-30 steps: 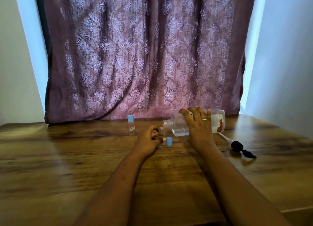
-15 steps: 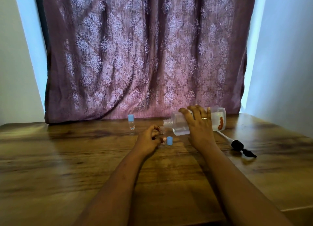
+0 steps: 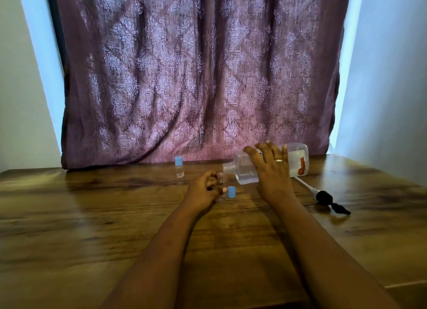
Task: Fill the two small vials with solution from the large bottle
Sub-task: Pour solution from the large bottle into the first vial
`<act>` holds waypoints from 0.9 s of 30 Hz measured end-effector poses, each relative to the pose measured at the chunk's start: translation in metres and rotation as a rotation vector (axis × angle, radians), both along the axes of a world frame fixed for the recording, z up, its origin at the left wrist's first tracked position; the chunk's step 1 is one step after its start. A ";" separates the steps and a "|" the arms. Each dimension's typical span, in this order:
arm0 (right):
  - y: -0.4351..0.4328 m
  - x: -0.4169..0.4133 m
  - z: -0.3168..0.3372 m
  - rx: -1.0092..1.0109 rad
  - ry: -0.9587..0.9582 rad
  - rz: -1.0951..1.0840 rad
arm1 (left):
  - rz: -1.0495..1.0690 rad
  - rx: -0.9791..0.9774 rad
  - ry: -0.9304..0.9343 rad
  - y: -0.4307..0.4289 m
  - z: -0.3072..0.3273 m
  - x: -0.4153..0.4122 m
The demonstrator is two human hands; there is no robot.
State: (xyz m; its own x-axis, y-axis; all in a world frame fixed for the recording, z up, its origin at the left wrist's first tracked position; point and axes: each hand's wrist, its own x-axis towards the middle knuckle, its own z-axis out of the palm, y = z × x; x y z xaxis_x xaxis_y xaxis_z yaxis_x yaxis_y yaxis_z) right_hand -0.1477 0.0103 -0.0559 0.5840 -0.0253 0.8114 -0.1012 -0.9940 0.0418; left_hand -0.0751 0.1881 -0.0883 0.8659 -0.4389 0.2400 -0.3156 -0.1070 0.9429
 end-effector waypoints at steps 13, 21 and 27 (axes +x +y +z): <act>0.002 -0.001 0.003 -0.002 0.000 0.006 | 0.003 0.015 -0.014 0.000 -0.001 0.001; 0.001 0.000 0.003 -0.004 -0.002 0.008 | 0.011 0.032 -0.025 -0.001 -0.002 0.004; 0.001 0.000 0.003 -0.008 -0.010 0.013 | 0.008 0.020 -0.041 -0.001 -0.002 0.002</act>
